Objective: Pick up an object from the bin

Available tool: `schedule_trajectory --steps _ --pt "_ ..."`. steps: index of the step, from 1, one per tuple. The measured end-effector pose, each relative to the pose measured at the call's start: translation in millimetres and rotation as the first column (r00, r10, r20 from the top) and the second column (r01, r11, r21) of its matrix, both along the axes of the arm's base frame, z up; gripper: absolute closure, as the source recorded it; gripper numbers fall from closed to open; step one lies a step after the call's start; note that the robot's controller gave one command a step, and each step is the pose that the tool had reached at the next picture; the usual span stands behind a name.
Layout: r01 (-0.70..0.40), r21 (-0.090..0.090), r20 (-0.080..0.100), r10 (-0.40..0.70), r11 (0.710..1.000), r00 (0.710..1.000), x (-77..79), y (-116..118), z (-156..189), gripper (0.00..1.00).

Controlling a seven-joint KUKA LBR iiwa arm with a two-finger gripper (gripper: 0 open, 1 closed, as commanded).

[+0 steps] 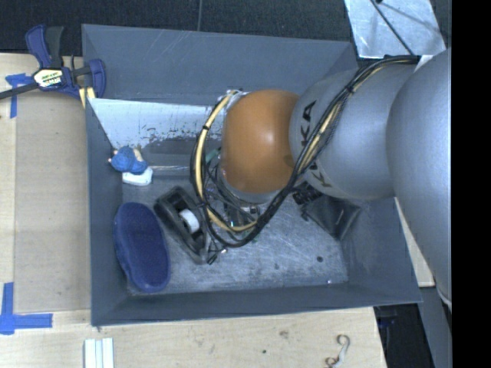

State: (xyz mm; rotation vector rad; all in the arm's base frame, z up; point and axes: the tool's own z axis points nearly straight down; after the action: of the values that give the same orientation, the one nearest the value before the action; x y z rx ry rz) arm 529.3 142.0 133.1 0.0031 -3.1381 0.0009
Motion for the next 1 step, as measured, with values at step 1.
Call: schedule_trajectory --steps 1 --pt "0.462 -0.001 0.009 -0.462 0.887 0.887 13.7 36.1 -60.9 0.0"
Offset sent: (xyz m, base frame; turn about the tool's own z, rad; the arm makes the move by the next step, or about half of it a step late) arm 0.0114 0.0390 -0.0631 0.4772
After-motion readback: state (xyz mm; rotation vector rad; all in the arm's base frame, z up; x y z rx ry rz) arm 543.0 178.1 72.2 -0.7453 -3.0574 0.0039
